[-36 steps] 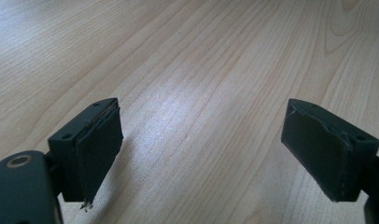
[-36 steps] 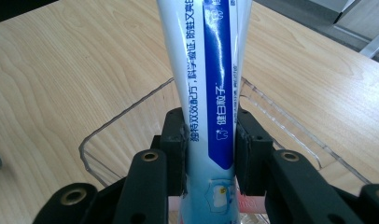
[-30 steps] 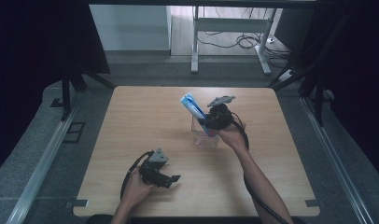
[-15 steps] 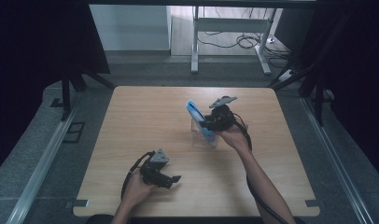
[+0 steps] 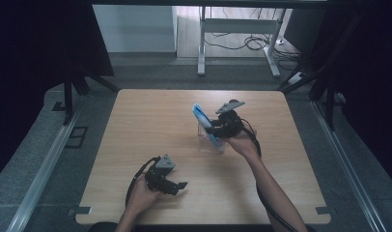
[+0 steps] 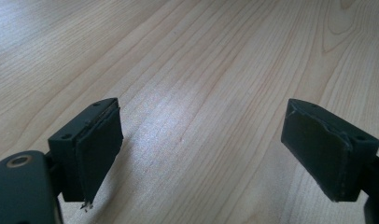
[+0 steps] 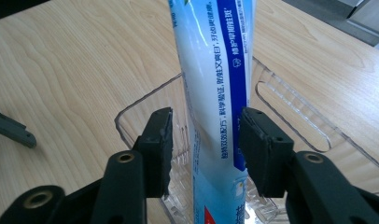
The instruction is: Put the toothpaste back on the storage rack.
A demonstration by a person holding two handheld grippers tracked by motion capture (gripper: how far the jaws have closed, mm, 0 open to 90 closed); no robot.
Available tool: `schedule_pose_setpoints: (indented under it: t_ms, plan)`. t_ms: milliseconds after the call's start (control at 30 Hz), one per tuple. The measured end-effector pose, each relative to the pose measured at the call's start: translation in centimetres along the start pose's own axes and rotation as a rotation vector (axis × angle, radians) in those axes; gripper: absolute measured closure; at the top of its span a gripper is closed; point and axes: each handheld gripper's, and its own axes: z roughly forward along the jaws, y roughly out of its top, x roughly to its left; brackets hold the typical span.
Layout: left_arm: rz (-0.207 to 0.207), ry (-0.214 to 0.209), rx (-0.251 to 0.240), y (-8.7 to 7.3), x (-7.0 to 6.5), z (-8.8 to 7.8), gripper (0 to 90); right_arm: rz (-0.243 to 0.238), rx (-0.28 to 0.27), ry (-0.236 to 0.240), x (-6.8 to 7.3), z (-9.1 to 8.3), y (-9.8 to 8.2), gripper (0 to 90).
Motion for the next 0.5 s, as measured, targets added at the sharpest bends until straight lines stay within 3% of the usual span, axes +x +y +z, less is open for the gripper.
schedule_pose_setpoints:
  t_ms: [167, 500]
  plan:
    - [-0.001, -0.003, 0.001, 0.0, 0.0, 0.0, 12.8, -0.027, 0.006, -0.009, 0.3, -0.2, -0.1, 50.9]
    - [-0.008, -0.004, 0.001, 0.0, -0.1, 0.1, 12.8, -0.026, -0.011, -0.004, 0.5, -1.4, -0.1, 42.6]
